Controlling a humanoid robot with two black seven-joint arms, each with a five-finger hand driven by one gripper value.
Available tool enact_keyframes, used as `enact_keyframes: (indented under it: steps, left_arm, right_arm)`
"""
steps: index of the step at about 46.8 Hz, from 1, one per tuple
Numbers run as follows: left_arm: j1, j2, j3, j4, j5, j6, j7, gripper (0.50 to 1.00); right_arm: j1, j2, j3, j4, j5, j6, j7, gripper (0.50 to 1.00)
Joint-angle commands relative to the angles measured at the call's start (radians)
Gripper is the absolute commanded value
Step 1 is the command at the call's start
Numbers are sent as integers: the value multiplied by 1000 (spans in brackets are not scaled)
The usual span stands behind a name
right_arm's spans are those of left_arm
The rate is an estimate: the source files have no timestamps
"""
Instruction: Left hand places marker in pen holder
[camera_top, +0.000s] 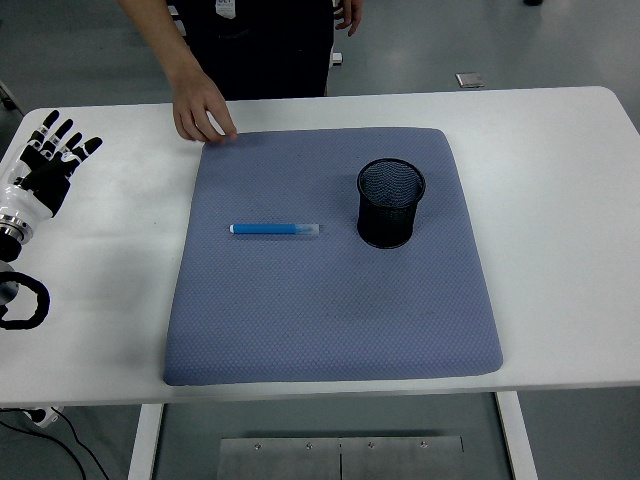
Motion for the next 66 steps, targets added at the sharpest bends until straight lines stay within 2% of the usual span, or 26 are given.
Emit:
enact_keyframes:
  steps: [1, 25, 28, 33, 39, 50, 54, 55, 58, 62, 66]
  left_arm:
    - [1, 0, 0, 0, 2, 0, 1, 1000]
    - [24, 3, -2, -1, 0, -14, 1, 1000]
    - [22, 2, -2, -1, -9, -44, 1, 1000]
    - [18, 2, -23, -1, -14, -129, 1, 1000]
    - [7, 6, -40, -6, -20, -146, 4, 1000]
    - [-21, 12, -28, 0, 25, -130, 2, 1000]
    - [-47, 21, -12, 0, 117, -100, 2, 1000]
    - [-62, 23, -5, 0, 184, -66, 2, 1000]
    - [-77, 23, -2, -3, 223, -37, 2, 1000]
    - [-93, 34, 12, -6, 235, -40, 1, 1000]
    - [-142, 58, 86, -11, 236, -52, 1, 1000]
  right_arm:
    - [0, 0, 0, 0, 0, 0, 0, 1000]
    - [0, 0, 0, 0, 0, 0, 0, 1000]
    - [0, 0, 0, 0, 0, 0, 0, 1000]
    - [0, 0, 0, 0, 0, 0, 0, 1000]
    - [0, 0, 0, 0, 0, 0, 0, 1000]
    - [0, 0, 0, 0, 0, 0, 0, 1000]
    - [0, 0, 0, 0, 0, 0, 0, 1000]
    - [0, 0, 0, 0, 0, 0, 0, 1000]
    - [0, 0, 0, 0, 0, 0, 0, 1000]
    - [0, 0, 0, 0, 0, 0, 0, 1000]
    - [0, 0, 0, 0, 0, 0, 0, 1000]
